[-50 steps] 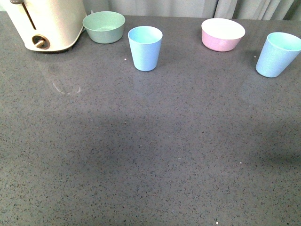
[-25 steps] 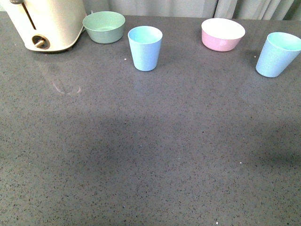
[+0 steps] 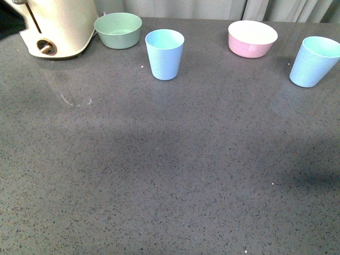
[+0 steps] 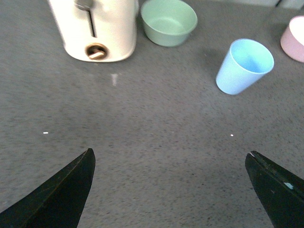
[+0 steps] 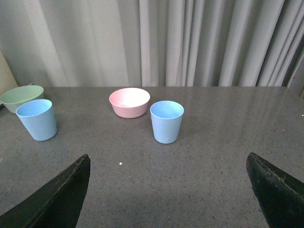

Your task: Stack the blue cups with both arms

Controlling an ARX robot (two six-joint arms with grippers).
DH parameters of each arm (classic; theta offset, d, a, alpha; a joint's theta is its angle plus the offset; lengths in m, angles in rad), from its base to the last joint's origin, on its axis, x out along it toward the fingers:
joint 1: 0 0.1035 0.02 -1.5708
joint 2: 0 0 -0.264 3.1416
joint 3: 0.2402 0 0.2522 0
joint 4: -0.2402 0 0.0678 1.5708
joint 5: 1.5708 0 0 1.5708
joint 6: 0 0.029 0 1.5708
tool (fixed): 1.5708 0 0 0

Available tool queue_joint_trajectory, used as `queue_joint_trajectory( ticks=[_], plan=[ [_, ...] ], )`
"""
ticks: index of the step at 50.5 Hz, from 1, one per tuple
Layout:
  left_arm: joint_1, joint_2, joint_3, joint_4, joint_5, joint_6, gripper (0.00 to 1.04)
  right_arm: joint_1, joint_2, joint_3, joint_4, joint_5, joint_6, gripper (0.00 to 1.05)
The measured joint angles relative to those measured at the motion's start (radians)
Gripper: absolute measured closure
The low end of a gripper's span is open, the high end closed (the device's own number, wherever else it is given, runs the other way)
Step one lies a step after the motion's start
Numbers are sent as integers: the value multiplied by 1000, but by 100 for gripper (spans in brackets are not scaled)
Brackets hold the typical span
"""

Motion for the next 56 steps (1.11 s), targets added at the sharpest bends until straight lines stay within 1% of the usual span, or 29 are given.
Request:
queue_joint_trajectory(
  ticks=[6, 12, 20, 25, 39, 56],
  plan=[
    [-48, 219, 163, -8, -5, -14, 9, 0, 0, 0, 0, 0, 0, 9],
    [-84, 430, 376, -67, -38, -22, 9, 0, 0, 0, 0, 0, 0, 9],
    [-119, 632, 608, -161, -64, -29, 9, 0, 0, 0, 0, 0, 0, 9],
    [-140, 721, 721, -216, -77, -37, 9, 0, 0, 0, 0, 0, 0, 9],
    [-178, 857, 942, -331, -108, -68, 9, 0, 0, 0, 0, 0, 0, 9],
    [-193, 1026, 1157, -457, -135, -113, 9, 0, 0, 0, 0, 0, 0, 9]
  ],
)
